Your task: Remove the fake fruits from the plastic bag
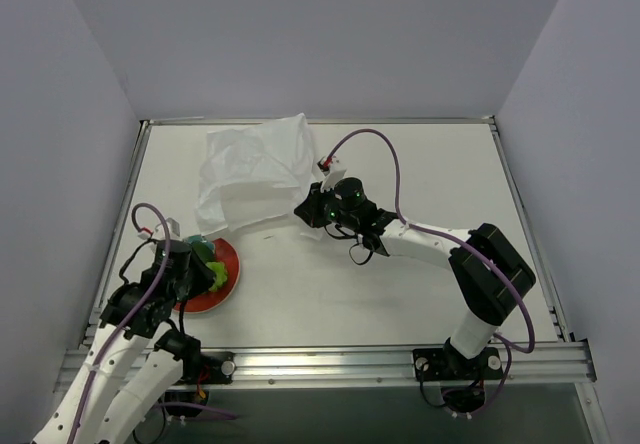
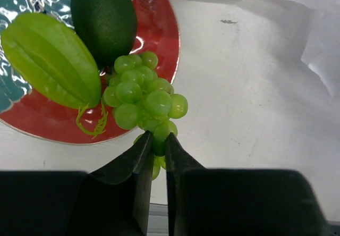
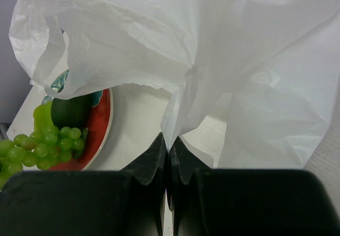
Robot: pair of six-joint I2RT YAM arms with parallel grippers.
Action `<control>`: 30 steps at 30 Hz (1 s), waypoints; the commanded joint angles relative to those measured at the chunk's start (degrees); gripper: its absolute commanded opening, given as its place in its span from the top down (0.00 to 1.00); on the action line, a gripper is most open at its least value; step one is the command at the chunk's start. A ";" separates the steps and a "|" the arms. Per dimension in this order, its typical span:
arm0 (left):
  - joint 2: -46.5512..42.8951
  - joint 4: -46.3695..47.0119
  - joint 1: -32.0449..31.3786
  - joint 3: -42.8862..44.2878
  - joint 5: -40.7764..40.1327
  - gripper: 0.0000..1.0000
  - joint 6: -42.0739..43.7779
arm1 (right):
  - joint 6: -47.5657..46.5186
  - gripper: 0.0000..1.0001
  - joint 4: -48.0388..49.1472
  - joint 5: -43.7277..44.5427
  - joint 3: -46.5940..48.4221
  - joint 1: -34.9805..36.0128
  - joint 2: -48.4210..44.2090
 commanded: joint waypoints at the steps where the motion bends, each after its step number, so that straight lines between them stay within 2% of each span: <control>1: -2.49 -1.85 0.06 -1.48 -2.32 0.88 -6.61 | -0.51 1.00 1.61 0.71 0.47 -0.27 -0.40; 4: -3.20 -2.73 0.06 -1.40 -3.11 0.71 -7.93 | -0.51 1.00 1.61 0.62 0.56 -0.27 -0.32; 9: -4.25 -4.14 0.06 -1.05 -5.21 0.58 -8.82 | -0.51 1.00 1.61 0.71 0.47 -0.27 -0.32; 16: -7.07 -4.84 0.06 -0.17 -7.50 0.57 -8.56 | -0.51 1.00 1.61 0.71 0.56 -0.27 0.03; 19: -6.63 -3.79 0.06 -0.08 -5.77 0.57 -6.63 | -0.51 1.00 1.61 0.62 0.64 -0.27 0.21; 23: -3.03 -4.83 -0.03 0.44 -2.76 0.57 -6.18 | -0.51 1.00 1.52 0.36 0.82 -0.27 0.56; 30: 5.13 -6.08 -0.29 1.06 -7.68 0.48 -7.76 | -0.33 1.00 1.52 0.27 0.82 -0.27 -0.05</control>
